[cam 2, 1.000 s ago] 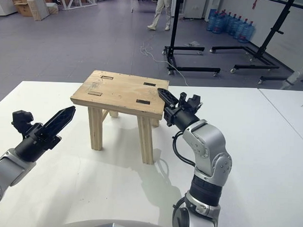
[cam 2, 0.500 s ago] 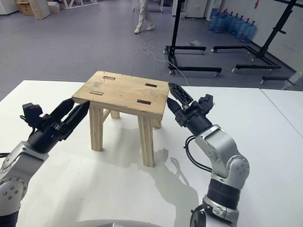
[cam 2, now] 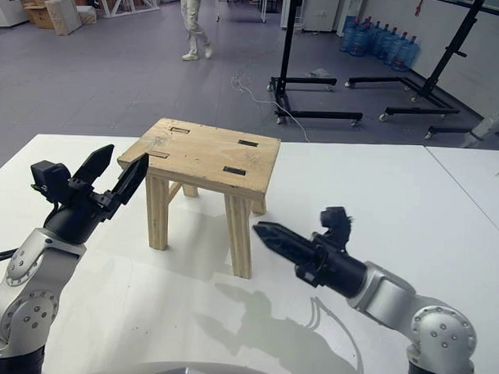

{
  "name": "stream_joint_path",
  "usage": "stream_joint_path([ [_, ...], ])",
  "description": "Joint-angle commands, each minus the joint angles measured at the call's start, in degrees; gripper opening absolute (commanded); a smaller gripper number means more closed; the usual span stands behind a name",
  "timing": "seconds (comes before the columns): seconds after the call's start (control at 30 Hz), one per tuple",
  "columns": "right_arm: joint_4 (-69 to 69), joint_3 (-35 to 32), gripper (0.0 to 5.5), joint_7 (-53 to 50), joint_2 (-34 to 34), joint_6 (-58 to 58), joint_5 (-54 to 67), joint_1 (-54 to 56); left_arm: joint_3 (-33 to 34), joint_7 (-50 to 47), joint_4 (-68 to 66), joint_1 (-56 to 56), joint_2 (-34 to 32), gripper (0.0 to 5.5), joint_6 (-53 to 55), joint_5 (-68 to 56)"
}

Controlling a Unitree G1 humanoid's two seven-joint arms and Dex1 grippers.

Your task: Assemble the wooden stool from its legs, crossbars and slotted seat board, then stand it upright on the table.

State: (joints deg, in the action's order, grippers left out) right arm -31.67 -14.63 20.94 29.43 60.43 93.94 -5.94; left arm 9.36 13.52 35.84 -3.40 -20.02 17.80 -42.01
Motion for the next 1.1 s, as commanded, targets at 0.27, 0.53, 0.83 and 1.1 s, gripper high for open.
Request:
stream_joint_path([
  [0.27,11.44,11.92,3.69,7.23,-6.95,-14.79,-28.67,9.24,-1.32,0.75,-3.37,5.77,0.2,4.75,-0.14,5.36],
  [0.53,1.24,6.44,3.69,3.8,-10.07,-20.4,-26.16,12.4,0.11,-3.09,-3.71,12.27,-0.11,4.75,-2.8,14.77],
  [0.83,10.01,22.57,3.69,-19.35,-19.34,-55.28,-86.52,23.2,-5.78,-10.34,-12.57,22.99,3.08,4.75,-7.02,31.79],
  [1.1,15.51,20.16,3.69,-21.78,-23.21,-60.88,-91.81,24.5,-6.55,-9.91,-15.5,22.77,6.15,4.75,-11.88,35.5],
])
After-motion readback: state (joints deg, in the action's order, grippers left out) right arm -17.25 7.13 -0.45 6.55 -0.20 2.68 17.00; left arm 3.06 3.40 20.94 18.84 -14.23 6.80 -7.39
